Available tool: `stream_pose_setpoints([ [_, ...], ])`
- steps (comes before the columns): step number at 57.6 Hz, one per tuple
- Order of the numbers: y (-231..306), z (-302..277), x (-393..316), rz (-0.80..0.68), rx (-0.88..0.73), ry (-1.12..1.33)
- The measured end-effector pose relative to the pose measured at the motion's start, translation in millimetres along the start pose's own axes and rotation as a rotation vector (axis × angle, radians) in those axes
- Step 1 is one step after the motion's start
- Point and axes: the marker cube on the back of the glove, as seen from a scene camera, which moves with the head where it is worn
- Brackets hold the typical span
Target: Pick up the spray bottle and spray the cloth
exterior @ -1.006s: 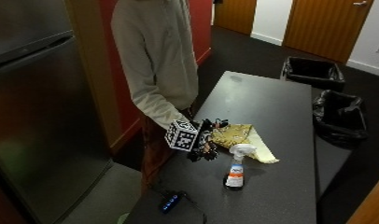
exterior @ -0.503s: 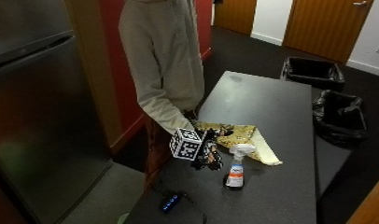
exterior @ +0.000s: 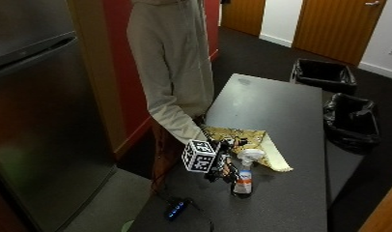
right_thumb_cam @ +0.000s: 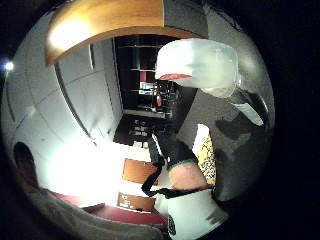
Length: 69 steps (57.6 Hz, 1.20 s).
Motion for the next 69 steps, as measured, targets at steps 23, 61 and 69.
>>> stream_pose_setpoints([
  [23, -10.7, 14.0, 1.2, 0.015, -0.02, -0.022],
  [61, -22.0, 22.6, -0.1, 0.013, -0.04, -0.045],
  [69, -22.7, 22.8, 0.2, 0.017, -0.044, -0.051],
])
